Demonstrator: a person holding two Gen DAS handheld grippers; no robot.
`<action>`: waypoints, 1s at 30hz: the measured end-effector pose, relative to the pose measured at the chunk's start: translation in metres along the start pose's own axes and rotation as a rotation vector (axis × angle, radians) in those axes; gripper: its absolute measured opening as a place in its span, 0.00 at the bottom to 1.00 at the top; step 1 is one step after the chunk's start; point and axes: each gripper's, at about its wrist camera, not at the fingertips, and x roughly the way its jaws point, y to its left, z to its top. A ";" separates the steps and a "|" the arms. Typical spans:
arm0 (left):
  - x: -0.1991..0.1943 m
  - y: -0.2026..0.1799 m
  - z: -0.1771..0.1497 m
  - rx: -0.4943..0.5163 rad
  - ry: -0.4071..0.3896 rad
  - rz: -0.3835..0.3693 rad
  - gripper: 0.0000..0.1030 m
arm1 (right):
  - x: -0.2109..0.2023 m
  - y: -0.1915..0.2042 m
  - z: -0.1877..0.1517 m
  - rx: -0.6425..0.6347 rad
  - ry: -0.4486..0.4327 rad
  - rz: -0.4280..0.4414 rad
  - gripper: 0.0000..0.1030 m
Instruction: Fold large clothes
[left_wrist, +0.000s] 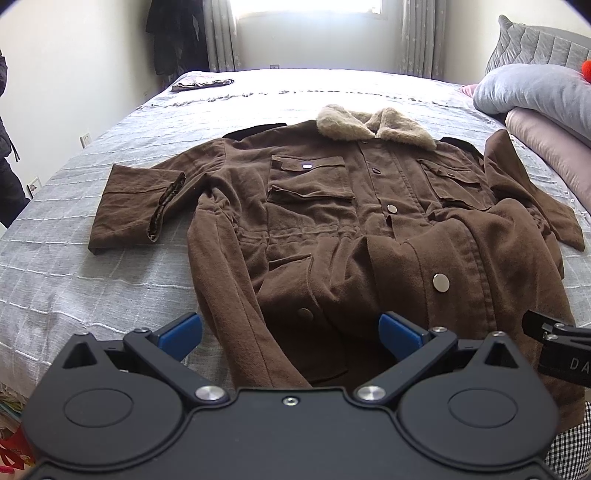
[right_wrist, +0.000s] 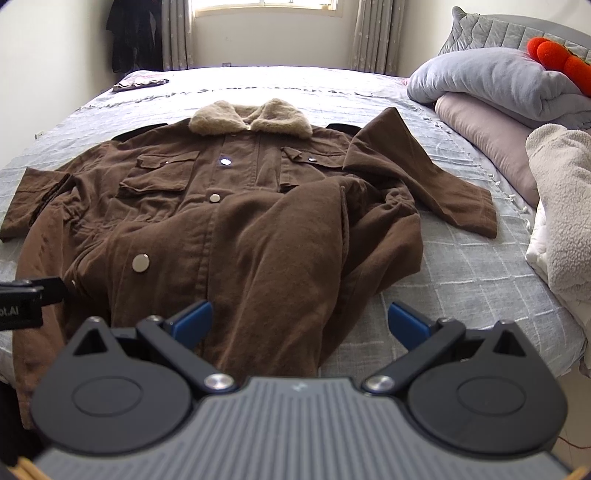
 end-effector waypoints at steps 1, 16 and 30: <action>0.001 0.000 0.000 -0.001 0.002 0.000 1.00 | 0.000 0.000 0.000 0.000 0.001 -0.001 1.00; 0.001 0.005 -0.004 -0.004 -0.043 -0.002 1.00 | 0.007 0.002 -0.001 -0.006 0.011 -0.027 1.00; 0.011 0.069 -0.006 -0.015 0.001 -0.239 1.00 | 0.009 -0.079 0.006 0.127 0.032 0.176 1.00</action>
